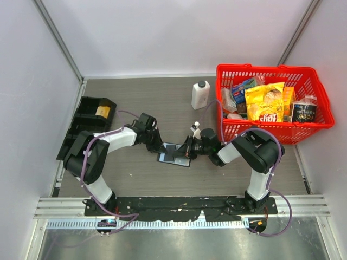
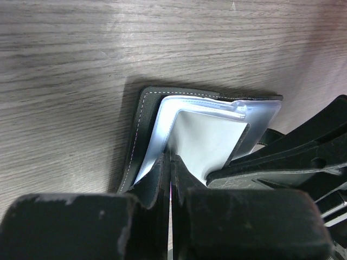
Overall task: Take the credit cards out of the card holder
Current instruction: Remove the credit card from the card holder.
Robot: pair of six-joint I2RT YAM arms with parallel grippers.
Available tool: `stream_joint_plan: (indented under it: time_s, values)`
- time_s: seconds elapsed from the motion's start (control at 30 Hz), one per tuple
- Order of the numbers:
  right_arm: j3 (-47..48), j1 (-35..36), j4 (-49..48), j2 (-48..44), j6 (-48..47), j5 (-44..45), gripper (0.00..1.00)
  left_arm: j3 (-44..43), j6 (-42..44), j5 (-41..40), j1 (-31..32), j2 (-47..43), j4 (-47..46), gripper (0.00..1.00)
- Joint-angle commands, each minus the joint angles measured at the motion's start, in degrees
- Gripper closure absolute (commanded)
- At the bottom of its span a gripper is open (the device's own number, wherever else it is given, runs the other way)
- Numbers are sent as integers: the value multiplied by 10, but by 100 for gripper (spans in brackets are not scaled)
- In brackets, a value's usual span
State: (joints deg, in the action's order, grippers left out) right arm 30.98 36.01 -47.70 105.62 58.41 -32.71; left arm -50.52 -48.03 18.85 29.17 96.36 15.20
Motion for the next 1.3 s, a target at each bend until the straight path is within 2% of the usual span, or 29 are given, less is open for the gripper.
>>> stream_joint_plan:
  time_s: [0.0, 0.13, 0.23, 0.4, 0.6, 0.87, 1.1, 1.27]
  values:
    - [10, -8, -23, -2, 6, 0, 93, 16, 9, -42, -3, -13, 18, 98]
    - [7, -8, -31, -4, 9, -2, 88, 10, 26, -65, -3, -9, 45, 99]
    - [2, -9, -44, -8, 14, -5, 78, 12, 25, -62, -3, -6, 44, 100]
    - [-6, -12, -55, -16, 14, -3, 76, 12, 24, -57, -3, -3, 44, 100]
    - [-12, -16, -63, -23, 8, -6, 80, 10, 24, -51, -3, 0, 43, 100]
    - [-17, -16, -66, -26, 7, -8, 99, 10, 22, -46, -4, 3, 40, 100]
    - [-43, -27, -57, -44, 9, -6, 99, 11, 23, -46, -5, 4, 40, 100]
    - [-55, -31, -16, -70, -3, 2, 99, 11, 22, -46, -5, 2, 38, 100]
